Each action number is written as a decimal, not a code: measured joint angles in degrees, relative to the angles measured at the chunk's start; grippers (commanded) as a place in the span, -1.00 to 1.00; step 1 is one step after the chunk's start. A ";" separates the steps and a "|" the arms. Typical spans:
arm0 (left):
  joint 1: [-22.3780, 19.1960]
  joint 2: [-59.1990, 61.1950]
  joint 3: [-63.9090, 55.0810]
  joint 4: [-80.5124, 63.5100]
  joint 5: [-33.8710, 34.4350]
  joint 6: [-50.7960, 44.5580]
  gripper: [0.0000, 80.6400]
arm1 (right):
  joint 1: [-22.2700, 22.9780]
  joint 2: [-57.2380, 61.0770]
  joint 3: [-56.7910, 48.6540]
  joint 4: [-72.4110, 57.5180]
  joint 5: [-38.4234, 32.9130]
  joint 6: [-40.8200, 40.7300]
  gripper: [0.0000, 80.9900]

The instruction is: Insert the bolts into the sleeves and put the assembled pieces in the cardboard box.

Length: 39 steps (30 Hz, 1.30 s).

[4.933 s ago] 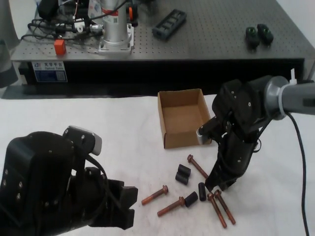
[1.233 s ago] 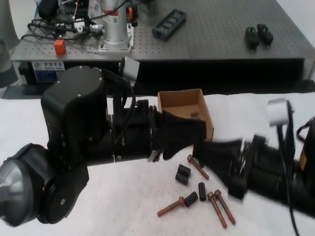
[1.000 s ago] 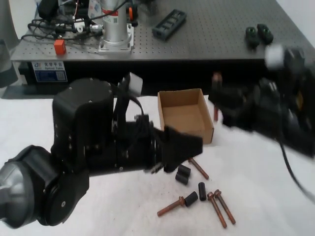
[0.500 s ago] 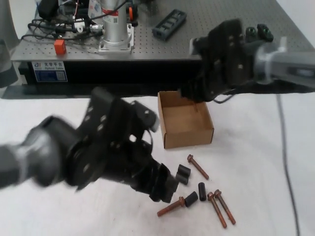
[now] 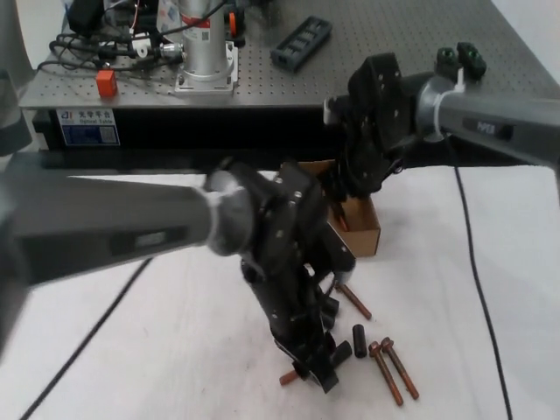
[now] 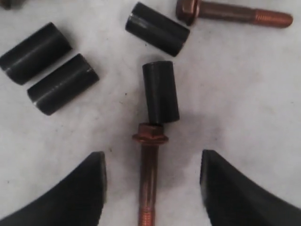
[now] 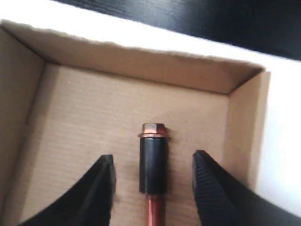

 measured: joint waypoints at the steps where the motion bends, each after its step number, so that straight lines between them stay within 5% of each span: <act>1: 0.00 0.92 -0.88 0.44 -0.66 0.34 -0.06 | -0.18 -0.79 0.00 0.58 -0.23 0.00 -0.18; 7: -0.10 3.72 -5.12 4.33 -3.46 4.25 -0.14 | -1.05 -6.04 0.00 3.54 -2.24 0.14 -0.18; 14: -0.10 3.77 -5.39 6.57 -3.82 7.33 -0.99 | -1.81 -15.74 1.10 13.97 -3.28 -1.20 -0.18; 28: 1.49 -1.19 -3.81 8.92 -3.96 -3.24 -0.98 | -1.68 -30.74 22.59 22.03 -3.34 -2.65 -0.18; 32: 5.07 -13.09 2.95 -0.22 -3.37 -11.26 -0.98 | 1.35 -30.34 34.43 20.66 -2.30 -2.65 -0.18; 39: 9.62 -33.81 21.59 -21.17 -0.66 -26.18 -0.98 | 7.85 -29.08 36.83 11.92 -1.21 -2.45 -0.18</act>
